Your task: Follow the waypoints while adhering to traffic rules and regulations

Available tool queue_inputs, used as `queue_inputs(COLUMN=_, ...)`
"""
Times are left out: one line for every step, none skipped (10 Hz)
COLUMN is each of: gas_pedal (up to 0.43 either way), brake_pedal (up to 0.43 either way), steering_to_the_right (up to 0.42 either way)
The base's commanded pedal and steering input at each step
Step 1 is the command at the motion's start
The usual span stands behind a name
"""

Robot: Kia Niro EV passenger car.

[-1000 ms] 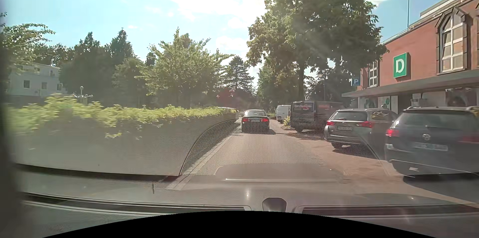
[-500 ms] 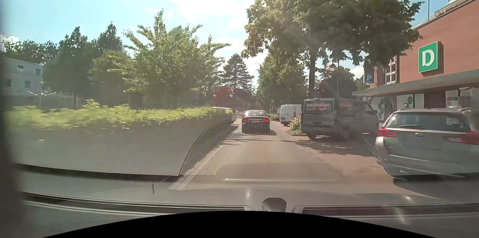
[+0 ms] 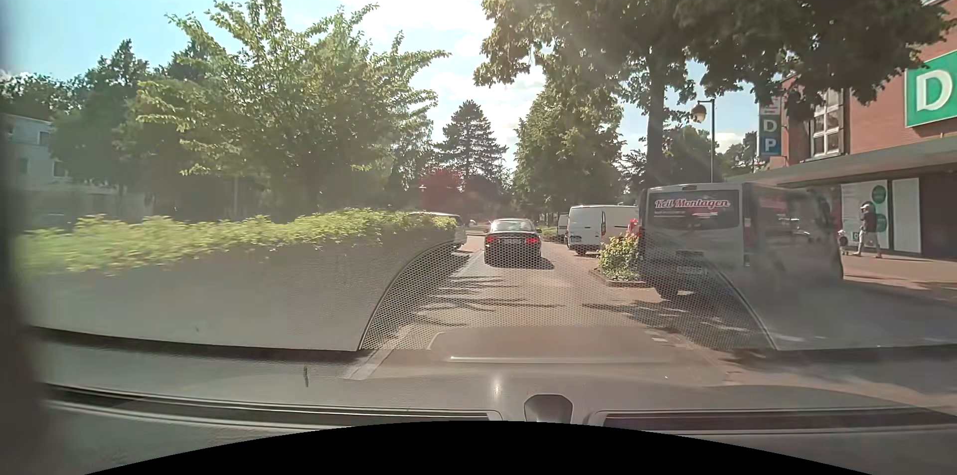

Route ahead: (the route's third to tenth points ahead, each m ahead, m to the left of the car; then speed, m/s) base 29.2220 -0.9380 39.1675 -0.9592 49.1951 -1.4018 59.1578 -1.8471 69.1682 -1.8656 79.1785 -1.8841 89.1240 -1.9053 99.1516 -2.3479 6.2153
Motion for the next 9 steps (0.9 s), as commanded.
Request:
queue_inputs(gas_pedal=0.047, brake_pedal=0.006, steering_to_the_right=0.006)
queue_inputs(gas_pedal=0.067, brake_pedal=0.006, steering_to_the_right=0.006)
queue_inputs(gas_pedal=0.067, brake_pedal=0.006, steering_to_the_right=0.007)
queue_inputs(gas_pedal=0.067, brake_pedal=0.006, steering_to_the_right=0.007)
queue_inputs(gas_pedal=0.067, brake_pedal=0.006, steering_to_the_right=0.007)
queue_inputs(gas_pedal=0.079, brake_pedal=0.006, steering_to_the_right=0.007)
queue_inputs(gas_pedal=0.079, brake_pedal=0.006, steering_to_the_right=0.007)
queue_inputs(gas_pedal=0.098, brake_pedal=0.006, steering_to_the_right=0.007)
queue_inputs(gas_pedal=0.110, brake_pedal=0.006, steering_to_the_right=0.007)
